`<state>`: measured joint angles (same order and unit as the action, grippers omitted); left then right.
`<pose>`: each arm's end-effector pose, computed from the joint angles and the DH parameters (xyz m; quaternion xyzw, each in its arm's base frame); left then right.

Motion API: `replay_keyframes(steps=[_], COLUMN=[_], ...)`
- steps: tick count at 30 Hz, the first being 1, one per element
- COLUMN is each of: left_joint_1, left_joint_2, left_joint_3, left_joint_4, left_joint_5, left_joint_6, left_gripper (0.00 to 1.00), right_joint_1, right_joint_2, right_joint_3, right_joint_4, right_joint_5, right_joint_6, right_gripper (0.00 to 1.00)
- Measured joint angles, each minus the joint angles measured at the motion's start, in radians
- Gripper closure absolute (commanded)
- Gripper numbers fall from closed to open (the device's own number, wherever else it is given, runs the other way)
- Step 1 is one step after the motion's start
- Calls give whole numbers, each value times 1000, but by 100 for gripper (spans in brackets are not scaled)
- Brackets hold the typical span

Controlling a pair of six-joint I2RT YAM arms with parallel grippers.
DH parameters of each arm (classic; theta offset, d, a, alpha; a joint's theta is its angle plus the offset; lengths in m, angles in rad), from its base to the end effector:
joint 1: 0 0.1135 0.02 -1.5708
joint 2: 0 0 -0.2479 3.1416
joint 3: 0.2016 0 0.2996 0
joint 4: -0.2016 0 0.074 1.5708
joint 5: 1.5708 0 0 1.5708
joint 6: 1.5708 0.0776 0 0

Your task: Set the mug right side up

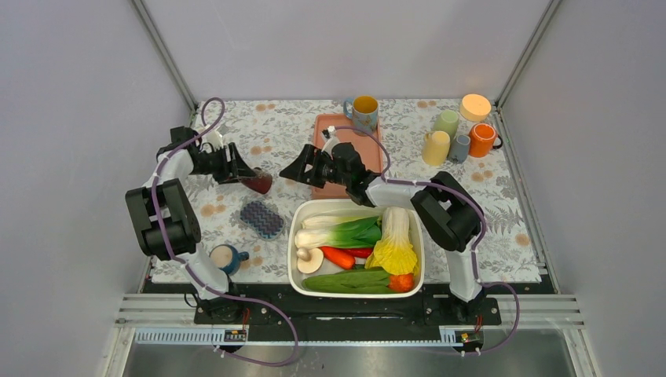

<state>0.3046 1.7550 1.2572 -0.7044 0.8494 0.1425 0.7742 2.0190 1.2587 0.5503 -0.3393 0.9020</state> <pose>0.3963 0.0635 0.1529 0.0027 0.8989 -0.3580 0.2526 0.3576 0.3858 0.1474 -0.0571 0.7714 0.5487 0.3172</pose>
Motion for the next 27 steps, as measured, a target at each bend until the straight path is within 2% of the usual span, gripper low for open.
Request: replay_keyframes(steps=[10, 19, 27], left_joint_1=[-42, -66, -94], left_joint_2=[-102, -159, -163], left_joint_3=[-18, -21, -24], left_joint_4=[31, 72, 137], left_joint_5=[101, 144, 181], left_joint_6=[-52, -93, -151], left_gripper=[100, 100, 100], right_joint_1=[0, 0, 0], right_joint_2=[44, 46, 47], right_joint_3=[85, 89, 82], right_joint_4=[20, 27, 166], right_joint_5=[14, 48, 30], right_joint_6=[154, 198, 367], right_gripper=[11, 13, 18])
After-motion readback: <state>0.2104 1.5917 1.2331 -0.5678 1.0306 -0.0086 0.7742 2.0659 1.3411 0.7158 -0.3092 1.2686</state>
